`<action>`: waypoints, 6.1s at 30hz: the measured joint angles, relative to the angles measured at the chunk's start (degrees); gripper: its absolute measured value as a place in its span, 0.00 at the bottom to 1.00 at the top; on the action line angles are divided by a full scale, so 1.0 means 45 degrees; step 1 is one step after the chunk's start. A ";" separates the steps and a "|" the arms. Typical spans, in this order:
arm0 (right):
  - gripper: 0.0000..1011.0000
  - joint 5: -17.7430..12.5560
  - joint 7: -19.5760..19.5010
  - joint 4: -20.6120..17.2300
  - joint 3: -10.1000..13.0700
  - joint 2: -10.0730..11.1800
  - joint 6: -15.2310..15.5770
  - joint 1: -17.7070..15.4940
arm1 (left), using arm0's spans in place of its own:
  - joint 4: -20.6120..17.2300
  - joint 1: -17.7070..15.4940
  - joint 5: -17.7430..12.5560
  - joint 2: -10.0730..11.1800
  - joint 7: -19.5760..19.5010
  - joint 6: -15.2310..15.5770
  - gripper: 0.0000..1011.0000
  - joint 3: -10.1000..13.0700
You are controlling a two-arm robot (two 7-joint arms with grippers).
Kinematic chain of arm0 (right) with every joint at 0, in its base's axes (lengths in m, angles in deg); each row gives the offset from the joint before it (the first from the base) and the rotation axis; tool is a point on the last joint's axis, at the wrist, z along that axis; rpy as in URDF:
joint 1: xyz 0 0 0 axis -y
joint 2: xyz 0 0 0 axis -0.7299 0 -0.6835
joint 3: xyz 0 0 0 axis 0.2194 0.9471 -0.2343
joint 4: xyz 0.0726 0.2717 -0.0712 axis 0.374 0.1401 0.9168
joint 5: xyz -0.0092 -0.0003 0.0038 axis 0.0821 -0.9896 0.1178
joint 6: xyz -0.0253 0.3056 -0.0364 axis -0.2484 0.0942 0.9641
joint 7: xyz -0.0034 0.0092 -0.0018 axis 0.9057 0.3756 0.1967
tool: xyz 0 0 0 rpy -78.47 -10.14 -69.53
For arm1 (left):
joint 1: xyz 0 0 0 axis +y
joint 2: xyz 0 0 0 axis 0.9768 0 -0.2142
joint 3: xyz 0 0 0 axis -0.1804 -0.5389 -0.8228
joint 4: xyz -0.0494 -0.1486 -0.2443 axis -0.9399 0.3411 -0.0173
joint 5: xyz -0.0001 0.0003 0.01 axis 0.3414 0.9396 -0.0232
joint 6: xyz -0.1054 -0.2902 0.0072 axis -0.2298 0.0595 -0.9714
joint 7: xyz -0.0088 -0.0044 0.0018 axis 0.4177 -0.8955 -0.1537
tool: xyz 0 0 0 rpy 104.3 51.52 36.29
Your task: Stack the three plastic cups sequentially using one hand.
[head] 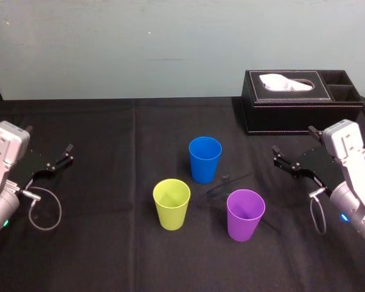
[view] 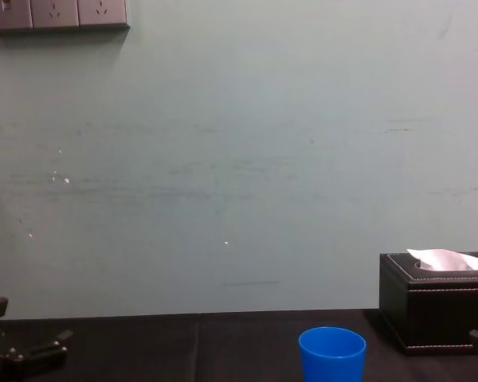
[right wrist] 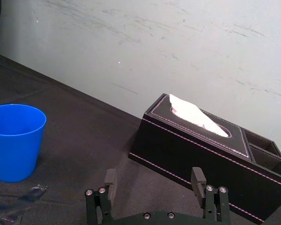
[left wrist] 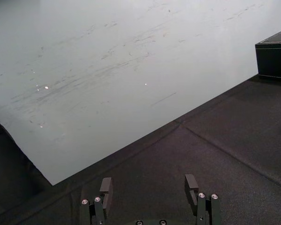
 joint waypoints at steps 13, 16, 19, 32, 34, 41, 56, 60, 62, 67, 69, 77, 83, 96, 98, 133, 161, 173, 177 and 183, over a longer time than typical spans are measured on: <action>0.99 -0.0001 0.0000 0.0000 0.0000 -0.0001 0.0000 0.0000 | 0.0000 0.0000 0.0000 0.0000 0.0000 0.0000 1.00 0.0000; 0.99 -0.0001 0.0000 0.0000 0.0000 -0.0001 0.0000 0.0000 | 0.0000 0.0000 0.0000 0.0000 0.0000 0.0000 1.00 0.0000; 0.99 -0.0001 0.0000 0.0000 0.0000 -0.0001 0.0000 0.0000 | 0.0000 0.0000 0.0000 0.0000 0.0000 0.0000 1.00 0.0000; 0.99 -0.0001 0.0000 0.0001 0.0000 -0.0001 0.0001 0.0000 | 0.0000 0.0000 0.0000 0.0000 0.0000 0.0000 1.00 0.0001; 0.99 -0.0001 0.0000 0.0000 0.0000 -0.0001 0.0001 0.0000 | 0.0000 0.0000 0.0000 0.0000 0.0000 0.0000 1.00 0.0001; 0.99 -0.0001 0.0000 0.0000 0.0000 -0.0001 0.0000 0.0000 | 0.0000 0.0000 0.0000 0.0000 0.0000 0.0000 1.00 0.0000; 0.99 -0.0211 0.0248 -0.0815 0.0718 0.0022 0.0402 -0.0445 | 0.0000 0.0000 0.0000 0.0000 0.0000 0.0000 1.00 0.0000; 0.99 -0.0440 0.0522 -0.1257 0.1064 0.0239 0.0490 -0.0728 | 0.0000 0.0000 0.0000 0.0000 0.0000 0.0000 1.00 0.0000; 0.99 -0.0634 0.0740 -0.1551 0.1294 0.0403 0.0549 -0.0935 | 0.0000 0.0000 0.0000 0.0000 0.0000 0.0000 1.00 0.0001; 0.99 -0.1209 0.1379 -0.2267 0.1880 0.0873 0.0697 -0.1481 | 0.0000 0.0000 0.0000 0.0000 0.0000 0.0000 1.00 0.0001; 0.99 -0.1394 0.1616 -0.2480 0.2062 0.1052 0.0732 -0.1680 | 0.0000 0.0000 0.0000 0.0000 0.0000 0.0000 1.00 0.0001; 0.99 -0.2260 0.3088 -0.3486 0.2823 0.2025 0.0852 -0.2746 | 0.0000 0.0000 0.0000 0.0000 0.0000 0.0000 1.00 0.0000; 0.99 -0.2632 0.4005 -0.4026 0.3310 0.2622 0.0819 -0.3541 | 0.0000 0.0000 0.0000 0.0000 0.0000 0.0000 1.00 0.0000; 0.99 -0.3416 0.6017 -0.4530 0.4305 0.3572 0.0230 -0.4974 | 0.0000 0.0000 0.0000 0.0000 0.0000 0.0000 1.00 0.0001; 0.99 -0.3472 0.6380 -0.4536 0.4420 0.3704 0.0089 -0.5184 | 0.0000 0.0000 0.0001 0.0000 0.0000 0.0000 1.00 0.0001; 0.99 -0.2105 0.8104 -0.3692 0.3269 0.2761 0.0473 -0.4808 | 0.0000 0.0000 0.0000 0.0000 0.0000 0.0000 1.00 0.0001; 0.99 -0.2077 0.7834 -0.3409 0.2440 0.1906 0.0969 -0.4120 | 0.0000 0.0001 0.0000 0.0000 0.0000 0.0000 1.00 0.0000; 0.99 -0.2085 0.7704 -0.3215 0.2285 0.1617 0.1099 -0.3837 | 0.0000 0.0000 0.0000 0.0000 0.0000 0.0000 1.00 0.0000; 0.99 -0.2104 0.7703 -0.3140 0.2220 0.1550 0.1142 -0.3722 | 0.0000 0.0000 0.0000 0.0000 0.0000 0.0000 1.00 0.0000; 0.99 -0.2119 0.7728 -0.3043 0.2078 0.1464 0.1179 -0.3549 | 0.0000 0.0000 0.0000 0.0000 0.0000 0.0000 1.00 0.0000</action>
